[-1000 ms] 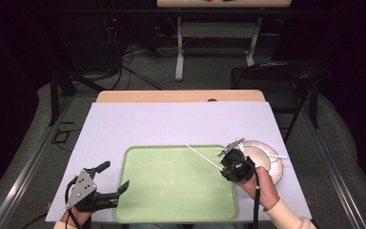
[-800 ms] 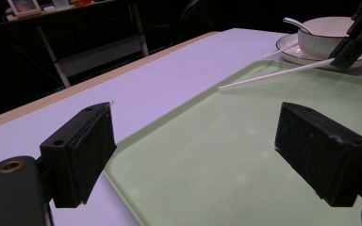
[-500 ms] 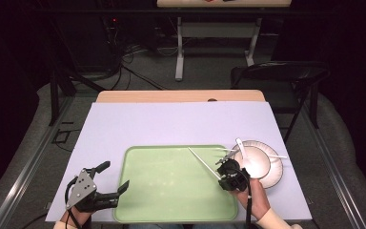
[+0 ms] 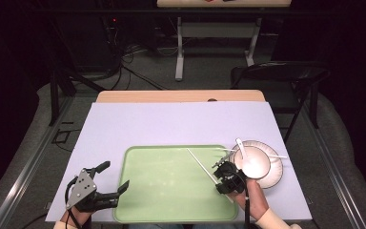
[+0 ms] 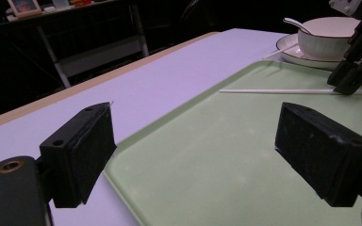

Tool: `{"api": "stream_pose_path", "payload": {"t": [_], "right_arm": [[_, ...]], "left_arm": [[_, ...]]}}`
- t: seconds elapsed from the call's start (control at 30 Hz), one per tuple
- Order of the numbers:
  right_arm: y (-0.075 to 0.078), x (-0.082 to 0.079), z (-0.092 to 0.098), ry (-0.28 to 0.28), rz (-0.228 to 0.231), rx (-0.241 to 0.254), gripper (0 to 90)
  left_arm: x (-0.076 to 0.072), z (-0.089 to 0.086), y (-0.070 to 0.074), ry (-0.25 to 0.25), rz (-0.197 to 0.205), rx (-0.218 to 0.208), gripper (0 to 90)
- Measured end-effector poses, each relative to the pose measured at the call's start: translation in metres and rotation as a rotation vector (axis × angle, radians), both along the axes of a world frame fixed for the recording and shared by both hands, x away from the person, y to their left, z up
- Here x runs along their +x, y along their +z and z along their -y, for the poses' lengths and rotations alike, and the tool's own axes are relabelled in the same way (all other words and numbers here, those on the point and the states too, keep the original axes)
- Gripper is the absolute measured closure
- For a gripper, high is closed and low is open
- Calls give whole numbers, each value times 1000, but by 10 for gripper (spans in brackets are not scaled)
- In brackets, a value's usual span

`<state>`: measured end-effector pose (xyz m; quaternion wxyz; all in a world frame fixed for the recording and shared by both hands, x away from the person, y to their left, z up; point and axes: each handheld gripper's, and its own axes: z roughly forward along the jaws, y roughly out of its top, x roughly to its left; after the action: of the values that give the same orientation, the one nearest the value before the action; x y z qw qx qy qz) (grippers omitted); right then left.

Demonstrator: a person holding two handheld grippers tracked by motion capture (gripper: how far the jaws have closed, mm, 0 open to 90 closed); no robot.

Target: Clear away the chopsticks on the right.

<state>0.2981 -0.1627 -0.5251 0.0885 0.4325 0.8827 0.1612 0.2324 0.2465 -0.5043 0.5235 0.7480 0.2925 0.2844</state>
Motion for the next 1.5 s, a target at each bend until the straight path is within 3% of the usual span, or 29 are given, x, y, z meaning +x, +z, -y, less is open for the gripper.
{"api": "stream_pose_path", "payload": {"t": [0.17,0.4,0.6,0.73,0.87,1.1,1.5], "right_arm": [[17,-4,0,111,91,2,341],[53,1,16,175,194,47,141],[77,14,38,181,247,77,62],[85,26,57,148,269,59,0],[92,38,79,116,282,61,0],[98,52,108,74,286,60,0],[97,69,142,30,275,48,0]], "left_arm": [[0,0,0,-1,-1,0,124],[0,0,0,-1,-3,-1,124],[1,0,0,-1,-3,1,124],[1,1,-1,1,-7,-1,122],[1,1,0,0,-5,1,122],[1,1,0,2,-7,0,122],[0,1,-1,1,-7,2,122]]}}
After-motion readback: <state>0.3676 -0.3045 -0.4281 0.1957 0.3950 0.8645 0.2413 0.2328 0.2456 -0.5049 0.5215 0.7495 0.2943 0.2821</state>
